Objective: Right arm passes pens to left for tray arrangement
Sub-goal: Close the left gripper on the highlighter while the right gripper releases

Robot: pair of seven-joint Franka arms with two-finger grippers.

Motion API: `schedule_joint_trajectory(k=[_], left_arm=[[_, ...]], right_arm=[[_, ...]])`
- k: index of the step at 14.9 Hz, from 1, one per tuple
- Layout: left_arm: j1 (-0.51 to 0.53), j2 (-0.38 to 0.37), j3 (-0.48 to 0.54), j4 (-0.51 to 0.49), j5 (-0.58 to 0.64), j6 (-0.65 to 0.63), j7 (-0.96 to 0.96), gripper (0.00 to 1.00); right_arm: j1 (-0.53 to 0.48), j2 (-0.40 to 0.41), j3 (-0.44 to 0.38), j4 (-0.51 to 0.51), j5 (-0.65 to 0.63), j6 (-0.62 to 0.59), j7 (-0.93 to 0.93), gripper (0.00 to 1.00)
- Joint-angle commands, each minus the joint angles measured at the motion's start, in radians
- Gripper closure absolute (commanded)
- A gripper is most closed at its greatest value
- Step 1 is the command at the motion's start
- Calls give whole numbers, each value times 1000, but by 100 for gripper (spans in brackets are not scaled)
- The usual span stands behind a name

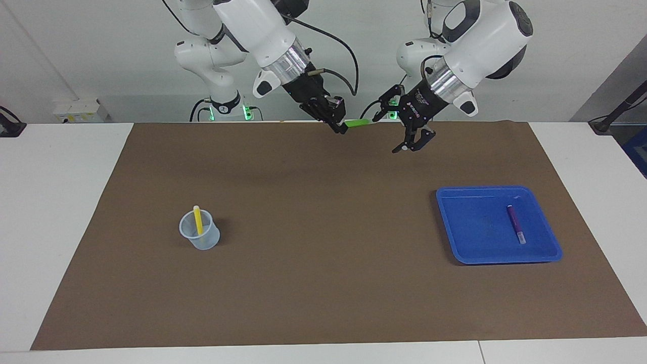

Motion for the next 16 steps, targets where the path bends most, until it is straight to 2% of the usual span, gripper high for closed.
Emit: schedule_joint_trajectory(k=[1,3,6,8,13,16], left_arm=[[47,-19,13,-12,-19,-69,29,1],[91,-21,13,-12,-21,-113,83,1],[87,-14,11,1,-27,-127,86,1],[68,-13,-3,9,-64,-106,76,1],[6,-14,-16,0,-68,-58,56,1],[-48,-19,-18,-29,-68,28,48,1]], right_arm=[[-2,-40,1,-56,15,47,-12,100],[-2,-40,2,-56,15,45,-12,100],[-2,-40,2,-56,15,45,-12,100],[-2,-40,1,-56,15,45,-12,100],[0,-43,2,-61,15,48,-13,100],[-2,-43,2,-61,15,48,-13,100]])
